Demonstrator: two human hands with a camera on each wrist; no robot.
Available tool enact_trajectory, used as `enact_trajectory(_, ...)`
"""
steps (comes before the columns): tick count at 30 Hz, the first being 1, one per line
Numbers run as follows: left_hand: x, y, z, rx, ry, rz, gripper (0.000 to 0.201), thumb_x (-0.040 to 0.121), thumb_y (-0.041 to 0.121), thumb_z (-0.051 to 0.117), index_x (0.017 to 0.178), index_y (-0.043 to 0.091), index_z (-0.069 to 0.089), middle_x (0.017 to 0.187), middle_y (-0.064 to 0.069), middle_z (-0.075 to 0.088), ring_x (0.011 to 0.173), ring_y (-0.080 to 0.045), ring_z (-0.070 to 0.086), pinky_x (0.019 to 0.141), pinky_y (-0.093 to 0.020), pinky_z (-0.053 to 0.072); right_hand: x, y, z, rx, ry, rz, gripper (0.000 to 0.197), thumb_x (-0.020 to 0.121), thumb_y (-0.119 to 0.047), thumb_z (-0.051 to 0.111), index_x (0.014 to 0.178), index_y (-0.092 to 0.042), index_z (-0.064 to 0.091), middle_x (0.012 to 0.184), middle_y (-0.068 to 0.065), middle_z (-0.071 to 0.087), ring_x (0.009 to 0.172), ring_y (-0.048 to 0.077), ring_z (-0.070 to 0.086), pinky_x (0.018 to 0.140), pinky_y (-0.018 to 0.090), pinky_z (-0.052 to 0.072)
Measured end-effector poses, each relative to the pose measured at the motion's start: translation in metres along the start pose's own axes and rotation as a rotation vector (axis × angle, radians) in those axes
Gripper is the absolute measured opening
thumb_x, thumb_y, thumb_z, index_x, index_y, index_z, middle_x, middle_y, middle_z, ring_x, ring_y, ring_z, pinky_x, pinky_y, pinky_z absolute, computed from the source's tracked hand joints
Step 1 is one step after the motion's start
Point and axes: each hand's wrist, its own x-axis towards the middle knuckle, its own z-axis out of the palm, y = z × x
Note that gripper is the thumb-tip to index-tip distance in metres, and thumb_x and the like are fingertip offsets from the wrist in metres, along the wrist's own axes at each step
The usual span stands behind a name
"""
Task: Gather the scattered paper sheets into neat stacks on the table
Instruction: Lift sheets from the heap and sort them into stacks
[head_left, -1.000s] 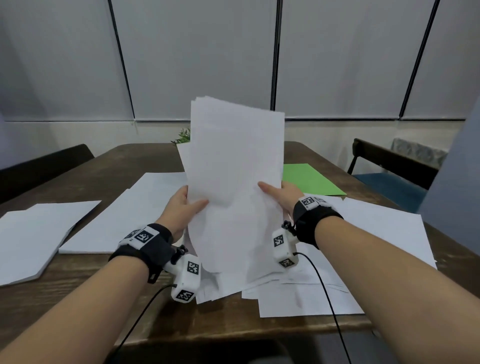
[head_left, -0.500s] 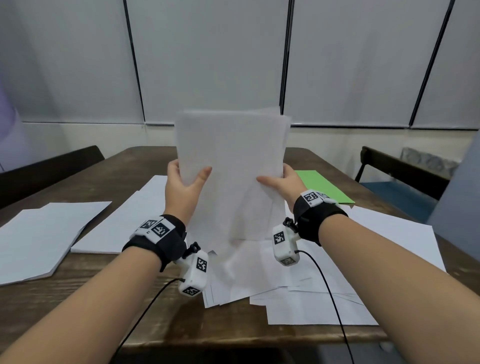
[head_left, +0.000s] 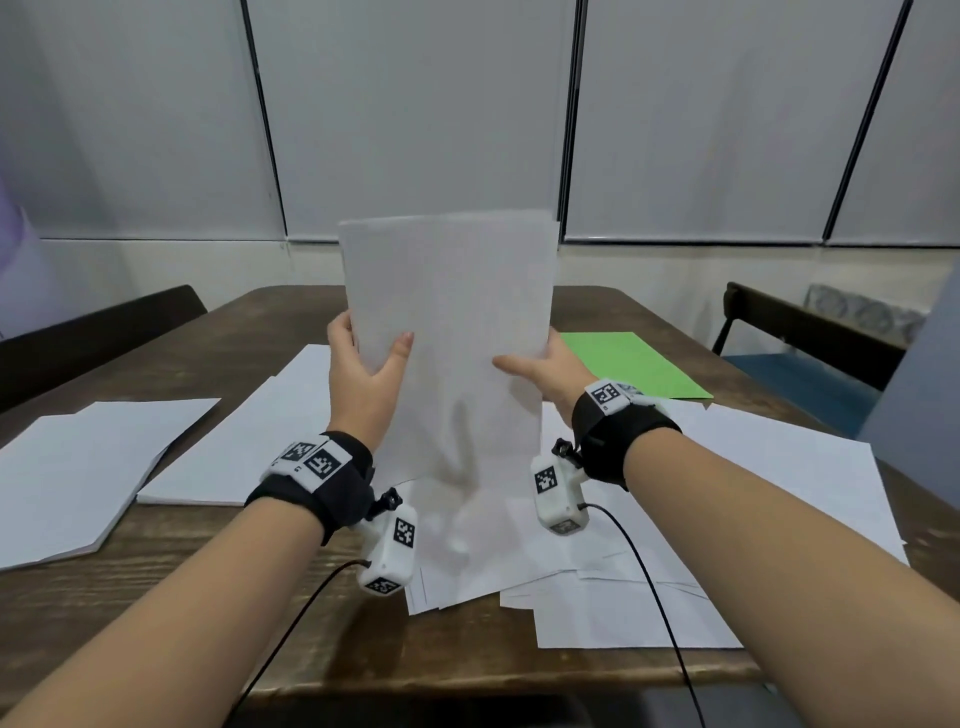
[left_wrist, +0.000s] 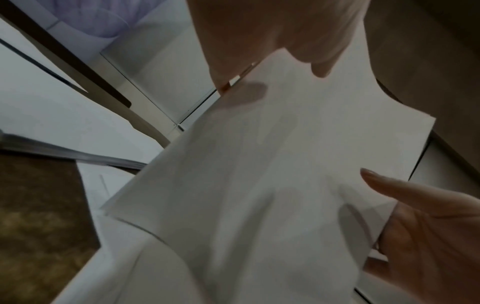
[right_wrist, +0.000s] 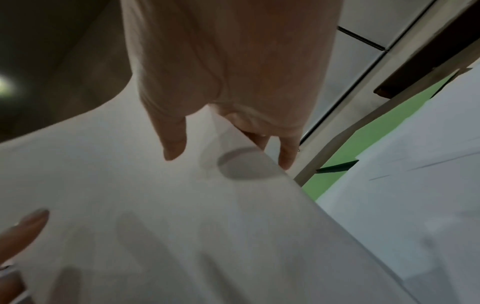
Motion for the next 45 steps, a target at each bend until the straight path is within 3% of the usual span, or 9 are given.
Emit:
enact_trajectory(5,0.001,-0.002,-0.002,0.031,0.002,0.002,0.052,0.091,0.02,0.061,0.136,0.019,0.034,0.119,0.006,0.057,0.104,0.0,0.058,0.091,-0.02,0.047,0.002,0.012,0.004,-0.023,0.031,0.007,0.041,0.084,-0.015,0.069,0.121,-0.008,0.055,0.118,0.008,0.066,0.106,0.023,0.065,0.101,0.044,0.047)
enact_trajectory(17,-0.009,-0.021,0.004,0.065,-0.124,-0.302,0.025,0.093,0.014,0.059,0.116,0.019,0.051,0.111,0.0,0.063,0.105,-0.021,0.062,0.092,-0.037,0.05,-0.003,0.003,-0.001,-0.017,0.164,0.037,0.051,0.065,-0.015,0.072,0.111,-0.012,0.05,0.108,0.012,0.067,0.098,0.029,0.066,0.092,0.048,0.052)
enact_trajectory(21,0.0,-0.017,0.04,0.006,-0.355,-0.521,0.033,0.094,0.006,0.056,0.126,0.008,0.053,0.119,-0.006,0.063,0.103,-0.024,0.062,0.092,-0.037,0.049,-0.013,-0.007,-0.066,-0.155,0.225,0.102,0.061,0.073,-0.031,0.081,0.122,-0.014,0.048,0.113,0.008,0.065,0.091,0.018,0.064,0.072,0.031,0.052)
enact_trajectory(25,-0.017,-0.055,0.071,0.356,-0.561,-0.69,0.033,0.095,0.006,0.054,0.127,-0.001,0.053,0.126,-0.013,0.058,0.11,-0.03,0.058,0.089,-0.029,0.05,-0.032,0.02,-0.154,-0.628,0.216,0.426,0.08,0.078,-0.057,0.07,0.142,-0.017,0.041,0.135,0.004,0.049,0.124,0.023,0.048,0.099,0.034,0.038)
enact_trajectory(29,-0.042,-0.082,0.097,0.554,-0.63,-0.798,0.042,0.097,0.002,0.047,0.137,-0.007,0.039,0.139,-0.022,0.047,0.127,-0.035,0.048,0.054,-0.01,0.047,-0.052,0.045,-0.212,-0.889,0.2,0.657,0.093,0.076,-0.061,0.069,0.146,-0.011,0.034,0.151,0.008,0.037,0.137,0.03,0.036,0.111,0.038,0.03)
enact_trajectory(32,-0.037,-0.066,0.105,0.886,-0.725,-0.73,0.042,0.106,0.019,0.026,0.141,-0.001,0.037,0.147,-0.014,0.039,0.135,-0.026,0.039,0.1,-0.024,0.035,-0.058,0.052,-0.238,-0.988,0.166,0.764,0.087,0.075,-0.061,0.069,0.142,-0.015,0.038,0.141,0.008,0.048,0.112,0.028,0.054,0.087,0.033,0.046)
enact_trajectory(35,-0.027,-0.06,0.112,1.044,-0.752,-0.688,0.046,0.105,0.028,0.026,0.139,0.001,0.042,0.147,-0.011,0.04,0.135,-0.023,0.039,0.104,-0.025,0.03,-0.058,0.061,-0.256,-0.915,0.172,0.851,0.068,0.072,-0.047,0.08,0.124,-0.016,0.049,0.095,0.007,0.06,0.066,0.021,0.058,0.045,0.022,0.045)
enact_trajectory(40,-0.012,-0.067,0.115,1.309,-0.99,-0.607,0.056,0.104,0.04,0.02,0.137,0.002,0.044,0.144,-0.012,0.043,0.132,-0.024,0.041,0.104,-0.027,0.03,-0.059,0.062,-0.261,-1.198,0.127,0.885,0.07,0.076,-0.064,0.066,0.125,-0.013,0.058,0.124,0.009,0.061,0.114,0.028,0.057,0.097,0.033,0.044)
enact_trajectory(45,-0.011,-0.068,0.114,1.375,-1.028,-0.606,0.059,0.104,0.043,0.018,0.14,0.003,0.04,0.146,-0.011,0.042,0.133,-0.023,0.041,0.105,-0.027,0.03,-0.053,0.069,-0.255,-1.241,0.016,0.859,0.074,0.073,-0.073,0.062,0.127,-0.022,0.056,0.127,0.007,0.059,0.116,0.026,0.056,0.1,0.035,0.044)
